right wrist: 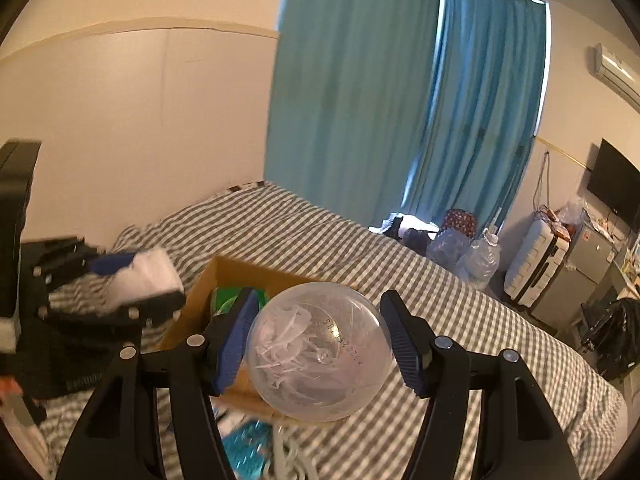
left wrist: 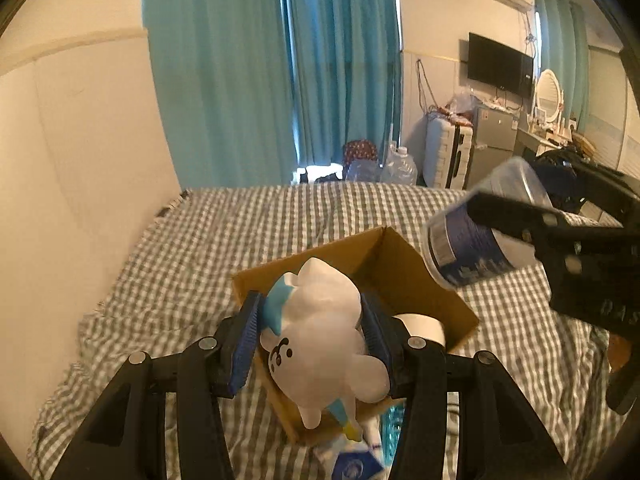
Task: Organize objects
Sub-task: 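Lower the plush toy and floss jar into the cardboard box and release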
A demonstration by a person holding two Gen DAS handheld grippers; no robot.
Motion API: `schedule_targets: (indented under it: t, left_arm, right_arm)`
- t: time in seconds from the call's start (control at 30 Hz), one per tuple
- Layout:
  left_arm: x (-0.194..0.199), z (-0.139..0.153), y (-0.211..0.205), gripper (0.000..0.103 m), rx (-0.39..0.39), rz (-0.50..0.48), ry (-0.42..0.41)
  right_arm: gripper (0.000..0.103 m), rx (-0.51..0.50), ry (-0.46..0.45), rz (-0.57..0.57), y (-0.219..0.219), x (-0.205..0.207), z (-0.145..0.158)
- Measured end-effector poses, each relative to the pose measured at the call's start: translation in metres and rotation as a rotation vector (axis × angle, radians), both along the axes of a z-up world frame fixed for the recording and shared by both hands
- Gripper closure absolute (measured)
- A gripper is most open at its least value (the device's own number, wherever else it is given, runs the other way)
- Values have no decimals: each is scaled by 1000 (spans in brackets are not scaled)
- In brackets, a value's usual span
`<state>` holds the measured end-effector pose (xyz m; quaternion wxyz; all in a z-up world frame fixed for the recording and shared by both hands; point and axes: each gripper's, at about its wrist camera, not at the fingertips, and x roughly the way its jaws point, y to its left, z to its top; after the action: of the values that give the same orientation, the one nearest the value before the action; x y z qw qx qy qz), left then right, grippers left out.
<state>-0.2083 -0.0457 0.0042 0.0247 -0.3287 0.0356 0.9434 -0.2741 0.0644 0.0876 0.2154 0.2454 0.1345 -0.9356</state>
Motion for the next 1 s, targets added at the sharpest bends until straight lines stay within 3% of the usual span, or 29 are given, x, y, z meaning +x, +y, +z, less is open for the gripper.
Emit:
schedule_targets:
  t: [0.1, 0.23, 0.47, 0.7, 0.87, 1.0]
  left_arm:
    - [-23, -23, 4, 52, 46, -30, -49]
    - [-39, -49, 12, 53, 48, -57, -90]
    - [-41, -72, 18, 52, 66, -81, -127]
    - [-34, -61, 21, 49, 95, -82, -129]
    - [-17, -38, 24, 18, 68, -51, -89]
    - [-1, -10, 23, 15, 78, -31, -64]
  right_arm:
    - [40, -21, -11, -24, -6, -32, -12]
    - [40, -46, -55, -43, -11, -67, -34]
    - [40, -49, -116, -40, -22, -86, -74]
    - [39, -71, -123, -39, -15, -83, -72]
    - [33, -76, -89, -54, -3, -65, -46]
    - [32, -65, -65, -54, 11, -47, -24]
